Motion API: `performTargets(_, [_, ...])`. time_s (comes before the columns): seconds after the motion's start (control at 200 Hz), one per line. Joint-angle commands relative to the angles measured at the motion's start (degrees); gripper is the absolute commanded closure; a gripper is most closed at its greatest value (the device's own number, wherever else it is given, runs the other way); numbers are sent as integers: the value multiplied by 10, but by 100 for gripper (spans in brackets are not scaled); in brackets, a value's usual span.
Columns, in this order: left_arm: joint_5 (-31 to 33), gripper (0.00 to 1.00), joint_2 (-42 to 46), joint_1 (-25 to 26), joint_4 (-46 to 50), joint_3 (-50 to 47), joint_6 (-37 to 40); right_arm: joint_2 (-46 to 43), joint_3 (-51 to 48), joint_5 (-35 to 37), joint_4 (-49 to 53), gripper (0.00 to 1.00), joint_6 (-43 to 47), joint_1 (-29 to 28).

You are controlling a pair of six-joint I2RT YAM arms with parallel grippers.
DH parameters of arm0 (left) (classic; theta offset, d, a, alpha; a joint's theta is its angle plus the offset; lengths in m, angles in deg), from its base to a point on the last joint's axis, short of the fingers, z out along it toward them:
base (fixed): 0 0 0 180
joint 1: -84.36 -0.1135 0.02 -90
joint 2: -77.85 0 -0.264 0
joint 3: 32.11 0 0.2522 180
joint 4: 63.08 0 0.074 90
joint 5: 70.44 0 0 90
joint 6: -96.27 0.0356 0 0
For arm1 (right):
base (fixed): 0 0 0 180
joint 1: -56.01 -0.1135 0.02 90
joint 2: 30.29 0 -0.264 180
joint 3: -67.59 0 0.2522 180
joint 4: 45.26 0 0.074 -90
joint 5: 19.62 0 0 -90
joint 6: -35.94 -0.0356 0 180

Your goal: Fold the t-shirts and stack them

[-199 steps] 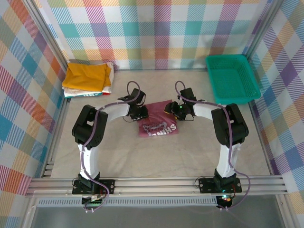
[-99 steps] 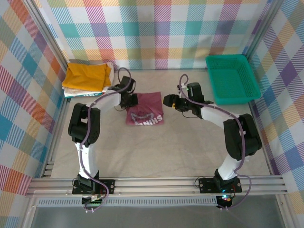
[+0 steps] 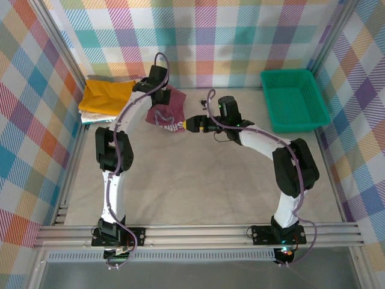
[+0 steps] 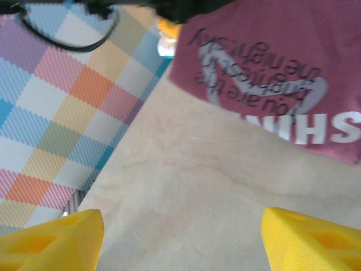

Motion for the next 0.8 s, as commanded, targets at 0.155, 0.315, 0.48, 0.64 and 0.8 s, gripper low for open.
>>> performTargets(0.155, [-29,100,-14,-80,14,122,88,-1,0,3,36,26,23,3])
performTargets(0.315, [-58,100,-15,-122,-14,137,103,-7,-13,4,64,26,16,-1])
performTargets(0.48, [-123,100,-39,-164,-14,194,106,-28,-31,20,76,25,26,-13])
performTargets(0.64, [-94,100,-106,-185,-3,293,144,-43,-33,39,101,25,28,-17])
performTargets(0.8, [-90,100,-140,-210,-16,325,161,-60,-34,79,137,24,51,-28])
